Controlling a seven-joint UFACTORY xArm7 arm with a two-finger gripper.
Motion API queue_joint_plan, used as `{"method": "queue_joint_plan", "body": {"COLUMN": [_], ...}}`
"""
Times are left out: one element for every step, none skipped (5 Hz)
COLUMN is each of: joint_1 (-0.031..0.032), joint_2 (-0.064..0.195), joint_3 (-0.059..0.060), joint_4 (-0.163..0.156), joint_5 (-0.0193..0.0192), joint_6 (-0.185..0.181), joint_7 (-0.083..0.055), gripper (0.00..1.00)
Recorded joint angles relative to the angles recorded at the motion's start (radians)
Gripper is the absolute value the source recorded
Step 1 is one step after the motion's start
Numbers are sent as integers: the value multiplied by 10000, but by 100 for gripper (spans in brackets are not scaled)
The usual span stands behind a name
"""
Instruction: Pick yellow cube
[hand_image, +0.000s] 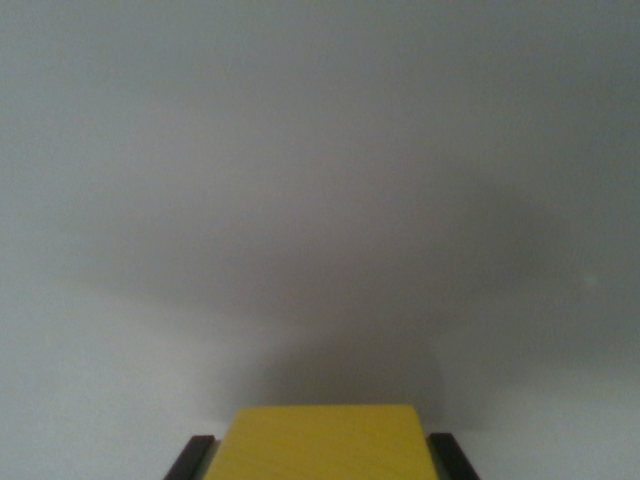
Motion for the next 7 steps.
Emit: {"method": "queue_joint_plan", "body": {"joint_1": [-3,-3,-6,-6,-10,-10,-14], "joint_2": [-79,-79,-169,-169,-275,-275,-394], "joint_3": [-2,-2,-4,-4,-7,-7,-10], "joint_4": [148,148,316,316,515,515,738], "joint_5": [1,1,2,2,3,3,4], "joint_6": [227,227,484,484,789,789,1130], "joint_7": [8,8,16,16,27,27,38], "gripper": [100,100,100,100,100,100,100]}}
